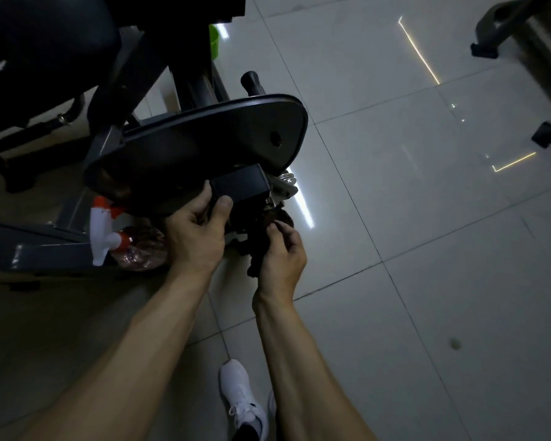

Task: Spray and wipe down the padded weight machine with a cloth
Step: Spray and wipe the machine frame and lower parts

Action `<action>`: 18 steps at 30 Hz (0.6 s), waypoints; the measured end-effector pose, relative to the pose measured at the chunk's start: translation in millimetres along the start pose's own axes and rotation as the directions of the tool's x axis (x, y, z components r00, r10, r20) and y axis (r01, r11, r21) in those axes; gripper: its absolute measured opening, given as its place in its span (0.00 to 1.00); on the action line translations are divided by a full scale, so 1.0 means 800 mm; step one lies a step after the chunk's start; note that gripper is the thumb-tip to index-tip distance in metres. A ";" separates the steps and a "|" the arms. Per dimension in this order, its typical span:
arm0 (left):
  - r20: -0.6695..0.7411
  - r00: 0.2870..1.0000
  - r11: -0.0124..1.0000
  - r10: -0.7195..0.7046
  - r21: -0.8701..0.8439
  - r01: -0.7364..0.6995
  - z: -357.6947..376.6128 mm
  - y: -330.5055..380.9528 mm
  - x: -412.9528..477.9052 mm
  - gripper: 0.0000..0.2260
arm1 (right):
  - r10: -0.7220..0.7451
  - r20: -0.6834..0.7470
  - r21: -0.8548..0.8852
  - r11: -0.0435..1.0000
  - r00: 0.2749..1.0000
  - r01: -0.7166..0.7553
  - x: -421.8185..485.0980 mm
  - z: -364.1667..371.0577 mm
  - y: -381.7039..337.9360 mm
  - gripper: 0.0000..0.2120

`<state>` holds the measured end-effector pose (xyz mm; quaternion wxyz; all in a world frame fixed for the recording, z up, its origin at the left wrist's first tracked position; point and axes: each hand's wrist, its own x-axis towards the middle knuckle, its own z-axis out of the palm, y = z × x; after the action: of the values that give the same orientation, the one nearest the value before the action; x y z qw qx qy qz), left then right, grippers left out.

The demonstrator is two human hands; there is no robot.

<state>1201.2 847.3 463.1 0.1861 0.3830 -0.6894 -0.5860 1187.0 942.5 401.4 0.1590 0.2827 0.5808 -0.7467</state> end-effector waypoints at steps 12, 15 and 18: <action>-0.015 1.000 0.999 0.016 -0.029 -0.016 0.005 0.000 -0.001 0.20 | 0.207 0.005 0.108 0.972 0.978 -0.207 0.018 -0.002 0.004 0.09; -0.009 1.000 1.000 0.022 -0.019 -0.022 0.005 -0.004 -0.001 0.21 | 0.000 -0.020 -0.004 1.000 1.000 0.000 0.020 -0.003 0.014 0.08; -0.014 0.999 0.999 0.031 -0.024 -0.031 0.005 -0.003 -0.002 0.20 | 0.379 0.057 0.164 0.909 0.923 -0.383 0.023 0.006 0.008 0.11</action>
<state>1200.1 851.4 460.1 0.2045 0.3739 -0.6869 -0.5888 1174.9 937.7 386.2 0.2836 0.3944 0.4459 -0.7518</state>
